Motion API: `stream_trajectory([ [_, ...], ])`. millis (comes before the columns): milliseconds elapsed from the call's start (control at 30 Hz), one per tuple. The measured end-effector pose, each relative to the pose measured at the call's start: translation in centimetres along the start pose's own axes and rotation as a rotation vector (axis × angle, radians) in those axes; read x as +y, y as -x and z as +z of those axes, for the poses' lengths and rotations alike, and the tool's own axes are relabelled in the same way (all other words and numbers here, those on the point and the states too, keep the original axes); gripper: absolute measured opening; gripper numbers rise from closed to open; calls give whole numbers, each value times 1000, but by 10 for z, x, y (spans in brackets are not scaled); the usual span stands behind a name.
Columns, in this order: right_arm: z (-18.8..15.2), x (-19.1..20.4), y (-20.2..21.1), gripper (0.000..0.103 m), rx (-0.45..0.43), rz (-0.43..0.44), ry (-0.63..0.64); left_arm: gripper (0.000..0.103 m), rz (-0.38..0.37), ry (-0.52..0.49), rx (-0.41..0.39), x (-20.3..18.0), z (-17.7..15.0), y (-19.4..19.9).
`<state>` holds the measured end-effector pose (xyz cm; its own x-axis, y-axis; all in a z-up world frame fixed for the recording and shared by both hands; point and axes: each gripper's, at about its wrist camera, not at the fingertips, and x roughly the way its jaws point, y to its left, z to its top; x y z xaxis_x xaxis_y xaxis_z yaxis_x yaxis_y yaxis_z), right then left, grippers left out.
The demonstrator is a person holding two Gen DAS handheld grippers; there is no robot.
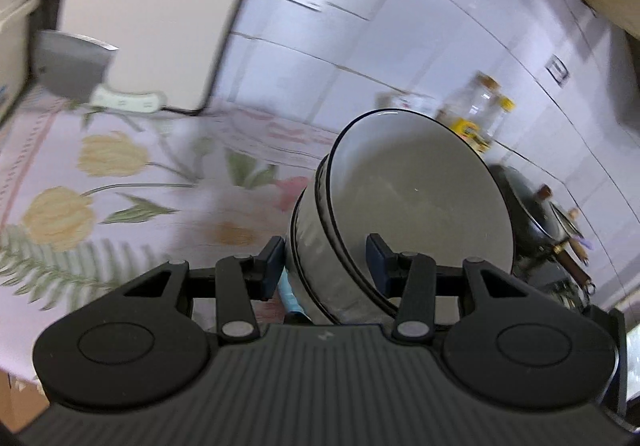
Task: Organize plates and bowls
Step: 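Lift the bowl stack with both grippers and carry it over the blue egg plate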
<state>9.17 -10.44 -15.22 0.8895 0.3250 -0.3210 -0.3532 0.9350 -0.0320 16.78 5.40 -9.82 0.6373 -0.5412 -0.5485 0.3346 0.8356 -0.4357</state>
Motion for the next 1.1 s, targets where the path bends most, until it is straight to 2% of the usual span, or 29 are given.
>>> stream_trajectory([
  [200,-8,-38,17,100,19,-61,-22,43,-40,-26,39,-31,-1,-28],
  [400,-19,-58,15,100,43,-76,-48,43,-41,-55,82,-45,-5,-55],
  [833,-46,-78,-11,100,110,-73,-96,43,-16,-56,151,-34,-14,-102],
  [1100,-55,-80,-24,100,160,-78,-105,43,-10,-85,161,-29,-24,-117],
])
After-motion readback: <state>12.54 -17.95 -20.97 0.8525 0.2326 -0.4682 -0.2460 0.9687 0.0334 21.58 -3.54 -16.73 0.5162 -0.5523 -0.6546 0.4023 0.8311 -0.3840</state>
